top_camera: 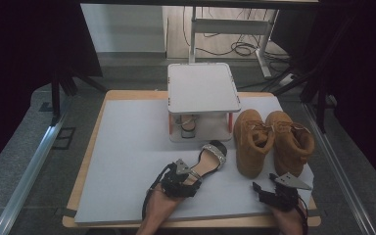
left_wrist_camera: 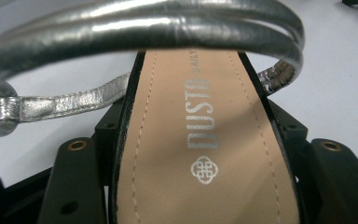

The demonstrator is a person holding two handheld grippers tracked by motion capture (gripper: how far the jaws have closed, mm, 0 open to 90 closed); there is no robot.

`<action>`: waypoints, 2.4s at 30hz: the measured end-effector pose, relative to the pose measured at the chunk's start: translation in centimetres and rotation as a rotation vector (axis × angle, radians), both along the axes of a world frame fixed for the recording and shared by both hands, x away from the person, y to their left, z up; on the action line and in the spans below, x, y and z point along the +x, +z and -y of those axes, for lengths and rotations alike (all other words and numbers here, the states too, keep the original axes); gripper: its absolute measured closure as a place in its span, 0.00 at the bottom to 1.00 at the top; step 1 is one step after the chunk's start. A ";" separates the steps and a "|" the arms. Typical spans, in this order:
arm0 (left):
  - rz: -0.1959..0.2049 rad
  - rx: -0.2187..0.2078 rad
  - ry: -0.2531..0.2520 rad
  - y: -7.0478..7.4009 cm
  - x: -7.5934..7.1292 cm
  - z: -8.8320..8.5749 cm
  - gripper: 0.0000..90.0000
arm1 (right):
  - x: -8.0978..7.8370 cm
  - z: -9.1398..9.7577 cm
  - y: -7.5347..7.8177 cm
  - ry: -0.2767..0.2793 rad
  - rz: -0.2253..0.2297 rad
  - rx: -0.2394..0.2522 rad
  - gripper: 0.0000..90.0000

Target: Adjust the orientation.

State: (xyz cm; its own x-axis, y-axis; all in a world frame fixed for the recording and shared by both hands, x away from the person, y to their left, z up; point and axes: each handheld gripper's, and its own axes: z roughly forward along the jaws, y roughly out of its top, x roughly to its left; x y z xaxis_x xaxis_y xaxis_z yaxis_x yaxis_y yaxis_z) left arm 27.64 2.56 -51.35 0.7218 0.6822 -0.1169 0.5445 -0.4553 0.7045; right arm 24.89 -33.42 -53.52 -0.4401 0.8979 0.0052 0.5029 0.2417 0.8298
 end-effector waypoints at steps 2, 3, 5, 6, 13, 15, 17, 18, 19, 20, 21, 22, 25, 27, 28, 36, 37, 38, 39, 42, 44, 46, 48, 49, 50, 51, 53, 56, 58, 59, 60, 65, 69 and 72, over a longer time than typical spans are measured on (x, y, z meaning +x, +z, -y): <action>0.003 -0.007 0.005 0.1 0.0 -0.1 0.43 | 0.0 0.0 0.0 0.000 0.000 0.000 0.24; 0.007 -0.011 0.002 0.1 0.0 -0.1 0.43 | 0.0 0.0 0.0 0.000 0.000 0.000 0.24; 0.014 -0.020 0.002 0.3 0.1 -0.2 0.43 | 0.0 0.0 0.0 0.000 0.000 0.000 0.24; 0.016 -0.033 0.005 0.3 0.1 -0.3 0.43 | 0.0 0.0 0.0 0.000 0.000 0.000 0.24; 0.049 -0.064 0.000 1.0 -0.2 -0.9 0.44 | 0.0 0.0 0.0 0.000 0.000 0.000 0.24; 0.058 -0.070 0.002 1.3 -0.3 -1.0 0.44 | 0.0 0.0 0.0 0.000 0.000 0.000 0.24; 0.060 -0.065 0.000 1.5 -0.3 -1.0 0.44 | 0.0 0.0 0.0 0.000 0.000 0.000 0.24; 0.062 -0.063 0.000 1.5 -0.3 -1.0 0.44 | 0.0 0.0 0.0 0.000 0.000 0.000 0.24; 0.062 -0.062 0.000 1.6 -0.3 -1.0 0.44 | 0.0 0.0 0.0 0.000 0.000 0.000 0.24; 0.063 -0.060 0.000 1.6 -0.4 -1.1 0.44 | 0.0 0.0 0.0 0.000 0.000 0.000 0.24; 0.062 -0.061 0.001 1.7 -0.4 -1.1 0.44 | 0.0 0.0 0.0 0.000 0.000 0.000 0.24; 0.057 -0.063 0.002 1.6 -0.3 -1.1 0.44 | 0.0 0.0 0.0 0.000 0.000 0.000 0.24; 0.028 -0.069 -0.002 1.4 -0.1 -1.4 0.44 | 0.0 0.0 0.0 0.000 0.000 0.000 0.24; 0.019 -0.070 -0.010 1.1 0.0 -1.6 0.43 | 0.0 0.0 0.0 0.000 0.000 0.000 0.24; 0.013 -0.058 -0.013 1.0 0.1 -1.6 0.43 | 0.0 0.0 0.0 0.000 0.000 0.000 0.24; -0.016 -0.001 -0.034 0.4 0.4 -1.2 0.42 | 0.0 0.0 0.0 0.000 0.000 -0.001 0.24; -0.026 0.005 -0.035 0.4 0.5 -1.1 0.42 | 0.0 0.0 0.0 0.000 0.000 -0.001 0.24; -0.040 0.011 -0.036 0.4 0.6 -1.0 0.42 | 0.0 0.0 0.0 0.000 0.000 0.000 0.24; -0.054 0.001 -0.030 0.4 0.7 -0.9 0.41 | 0.0 0.0 0.0 0.000 0.000 0.000 0.24; -0.084 0.006 -0.013 0.6 1.0 -0.7 0.34 | 0.0 0.0 0.0 0.000 0.000 0.000 0.24; -0.085 0.018 -0.003 0.6 1.1 -0.5 0.32 | 0.0 0.0 0.0 0.000 0.000 -0.001 0.24; -0.075 0.053 0.007 0.6 1.1 -0.2 0.30 | 0.0 0.0 0.0 0.000 0.000 0.000 0.24; -0.071 0.055 -0.012 0.7 1.1 -0.1 0.37 | 0.0 0.0 0.0 0.000 0.000 0.000 0.24; -0.070 0.060 -0.016 0.7 1.1 -0.1 0.38 | 0.0 0.0 0.0 0.000 0.000 0.000 0.24; -0.071 0.057 -0.023 0.7 1.0 -0.1 0.43 | 0.0 0.0 0.0 0.000 0.000 -0.001 0.24; -0.071 0.057 -0.023 0.7 1.0 -0.1 0.43 | 0.0 0.0 0.0 0.000 0.000 -0.001 0.24; -0.057 0.071 -0.030 0.8 0.9 0.0 0.43 | 0.0 0.0 0.0 0.000 0.000 0.000 0.24; -0.048 0.067 -0.032 0.8 0.8 0.0 0.43 | 0.0 0.0 0.0 0.000 0.000 0.000 0.24; -0.045 0.060 -0.033 0.8 0.8 -0.1 0.44 | 0.0 0.0 0.0 0.000 0.000 0.000 0.24; -0.044 0.056 -0.033 0.7 0.8 -0.1 0.44 | 0.0 0.0 0.0 0.000 0.000 0.000 0.24; -0.043 0.052 -0.033 0.7 0.9 -0.1 0.44 | 0.0 0.0 0.0 0.000 0.000 0.000 0.24; -0.027 0.033 -0.021 0.9 0.8 -0.4 0.44 | 0.0 0.0 0.0 0.000 0.000 0.000 0.24; -0.014 0.011 -0.003 1.6 1.0 -0.7 0.44 | 0.0 0.0 0.0 0.000 0.000 0.000 0.24; -0.004 -0.001 0.020 1.8 1.2 -0.7 0.44 | 0.0 0.0 0.0 0.000 0.000 0.000 0.24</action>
State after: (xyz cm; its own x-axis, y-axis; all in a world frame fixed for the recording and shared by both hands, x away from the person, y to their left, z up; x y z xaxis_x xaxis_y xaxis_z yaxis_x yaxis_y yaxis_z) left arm 28.80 3.25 -49.59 0.7078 0.6961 -0.1204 0.5560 -0.4439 0.7027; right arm 24.89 -33.42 -53.52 -0.4400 0.8980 0.0052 0.5030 0.2417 0.8298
